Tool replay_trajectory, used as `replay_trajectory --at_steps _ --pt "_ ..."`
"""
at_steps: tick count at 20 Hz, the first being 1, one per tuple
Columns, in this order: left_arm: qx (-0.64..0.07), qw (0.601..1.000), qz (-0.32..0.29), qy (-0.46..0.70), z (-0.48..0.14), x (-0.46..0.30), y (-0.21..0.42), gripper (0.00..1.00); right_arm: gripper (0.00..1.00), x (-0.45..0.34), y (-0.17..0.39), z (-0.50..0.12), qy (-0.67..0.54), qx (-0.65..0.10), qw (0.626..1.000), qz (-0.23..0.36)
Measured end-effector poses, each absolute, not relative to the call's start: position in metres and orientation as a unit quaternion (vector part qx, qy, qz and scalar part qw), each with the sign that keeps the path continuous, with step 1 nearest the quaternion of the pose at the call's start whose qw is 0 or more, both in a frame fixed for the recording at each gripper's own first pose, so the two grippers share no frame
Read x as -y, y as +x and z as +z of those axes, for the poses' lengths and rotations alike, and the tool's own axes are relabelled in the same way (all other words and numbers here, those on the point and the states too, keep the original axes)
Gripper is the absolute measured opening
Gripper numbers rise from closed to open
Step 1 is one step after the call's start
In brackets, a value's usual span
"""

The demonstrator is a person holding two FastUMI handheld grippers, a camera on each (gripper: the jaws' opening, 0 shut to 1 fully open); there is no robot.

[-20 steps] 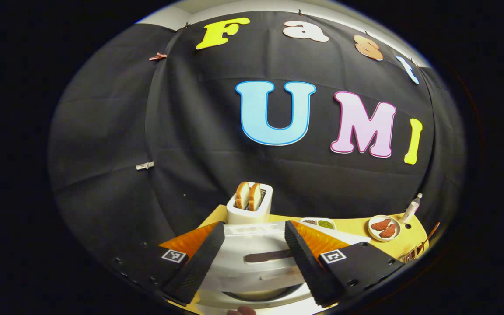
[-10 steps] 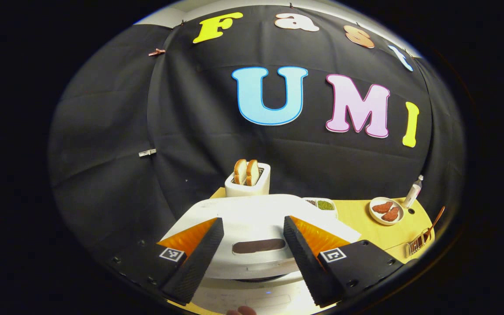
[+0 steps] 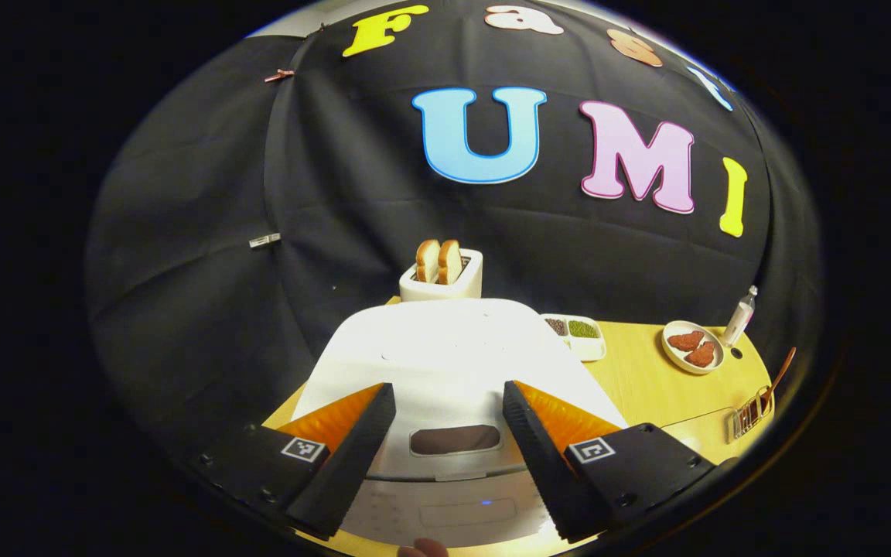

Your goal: Close the left gripper, press the button to open the rice cooker; take a wooden spoon from the chopstick holder with the right hand, scoop a spoonful of rice and pour it into the rice cooker, then put the wooden spoon back into the chopstick holder.

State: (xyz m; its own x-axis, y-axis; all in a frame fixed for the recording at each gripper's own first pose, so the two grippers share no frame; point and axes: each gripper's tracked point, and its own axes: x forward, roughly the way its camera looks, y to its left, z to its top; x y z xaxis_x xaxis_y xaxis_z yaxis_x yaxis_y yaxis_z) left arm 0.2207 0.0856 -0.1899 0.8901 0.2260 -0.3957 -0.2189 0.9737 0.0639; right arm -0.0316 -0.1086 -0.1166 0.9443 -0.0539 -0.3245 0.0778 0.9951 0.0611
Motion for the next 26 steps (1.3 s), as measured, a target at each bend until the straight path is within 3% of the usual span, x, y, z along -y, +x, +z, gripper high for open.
replay_trajectory --at_steps 18,26 --pt "-0.199 0.97 0.135 0.034 -0.193 -0.087 0.218 0.99 0.98 0.114 -0.029 -0.126 0.062 -0.169 0.983 -0.038" --pt "-0.104 0.99 0.061 0.07 -0.118 -0.04 0.192 0.95 0.98 0.104 -0.019 -0.112 0.067 -0.149 0.986 -0.018"
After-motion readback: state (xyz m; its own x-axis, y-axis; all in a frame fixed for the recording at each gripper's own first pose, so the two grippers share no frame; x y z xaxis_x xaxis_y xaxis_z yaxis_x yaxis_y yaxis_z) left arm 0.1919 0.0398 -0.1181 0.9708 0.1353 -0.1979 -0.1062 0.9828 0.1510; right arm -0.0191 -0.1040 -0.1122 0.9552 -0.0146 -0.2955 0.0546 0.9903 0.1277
